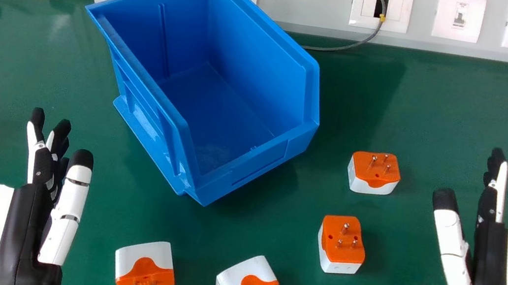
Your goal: Pick all objects and put in blue box
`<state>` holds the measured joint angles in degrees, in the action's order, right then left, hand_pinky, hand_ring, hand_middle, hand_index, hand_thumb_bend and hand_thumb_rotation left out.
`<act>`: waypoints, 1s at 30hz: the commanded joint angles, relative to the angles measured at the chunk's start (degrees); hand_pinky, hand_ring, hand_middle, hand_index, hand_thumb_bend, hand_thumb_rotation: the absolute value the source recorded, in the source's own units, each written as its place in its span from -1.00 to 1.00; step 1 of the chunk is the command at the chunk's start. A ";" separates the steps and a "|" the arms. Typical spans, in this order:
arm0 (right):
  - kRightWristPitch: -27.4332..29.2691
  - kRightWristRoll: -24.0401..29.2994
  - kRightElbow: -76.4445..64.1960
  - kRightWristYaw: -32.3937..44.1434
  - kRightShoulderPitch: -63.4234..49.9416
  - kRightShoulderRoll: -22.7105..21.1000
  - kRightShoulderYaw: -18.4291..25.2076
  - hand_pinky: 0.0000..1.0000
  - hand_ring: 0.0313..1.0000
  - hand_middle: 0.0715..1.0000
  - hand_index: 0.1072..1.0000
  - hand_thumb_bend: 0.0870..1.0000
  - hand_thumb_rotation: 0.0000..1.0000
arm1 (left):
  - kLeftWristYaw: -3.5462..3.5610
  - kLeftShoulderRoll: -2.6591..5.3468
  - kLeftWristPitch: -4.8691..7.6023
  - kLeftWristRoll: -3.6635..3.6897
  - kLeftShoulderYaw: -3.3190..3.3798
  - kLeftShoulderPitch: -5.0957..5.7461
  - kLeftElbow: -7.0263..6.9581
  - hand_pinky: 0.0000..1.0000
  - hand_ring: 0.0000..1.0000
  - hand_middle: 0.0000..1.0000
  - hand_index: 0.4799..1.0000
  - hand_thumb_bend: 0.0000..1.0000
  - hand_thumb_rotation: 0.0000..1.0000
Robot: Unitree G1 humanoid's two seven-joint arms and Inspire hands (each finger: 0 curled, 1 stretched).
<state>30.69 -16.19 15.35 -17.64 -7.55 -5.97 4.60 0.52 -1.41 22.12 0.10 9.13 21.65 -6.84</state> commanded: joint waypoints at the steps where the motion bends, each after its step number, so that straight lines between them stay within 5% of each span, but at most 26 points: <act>1: 1.18 0.03 -1.39 0.10 -0.29 -0.46 -0.15 0.96 1.00 1.00 0.97 -0.13 1.00 | -0.16 0.13 1.61 0.14 -0.33 -0.12 -0.04 1.00 1.00 0.98 0.99 -0.39 0.70; 13: 0.33 -0.44 -2.04 1.25 -2.41 -0.05 -1.80 0.93 1.00 1.00 0.95 -0.19 1.00 | -0.24 0.19 1.98 -0.08 -0.48 0.35 0.04 1.00 1.00 0.99 0.98 -0.32 0.73; 18: 0.27 -6.71 -2.27 -0.84 -3.81 -1.58 -3.31 0.82 0.97 1.00 0.94 -0.21 1.00 | 0.05 0.02 2.38 0.21 -0.47 0.23 0.34 1.00 1.00 0.99 0.96 -0.21 0.71; 22: -0.77 -10.57 -2.57 -2.56 -4.72 -1.89 -4.17 0.55 0.88 0.97 0.89 -0.17 0.96 | -0.09 -0.27 2.23 -0.37 -0.28 0.49 0.18 1.00 1.00 0.98 0.96 -0.26 0.72; 30: -4.11 -18.23 -1.25 -7.29 -4.74 -2.80 -6.58 0.66 0.89 0.94 0.84 -0.05 0.64 | 0.38 -0.19 1.71 0.44 -0.34 1.53 -0.97 1.00 1.00 0.98 0.95 -0.30 0.65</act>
<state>27.09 -33.06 14.55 -22.99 -12.34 -8.07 -1.64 0.79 -1.23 23.10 0.14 8.67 22.60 -6.18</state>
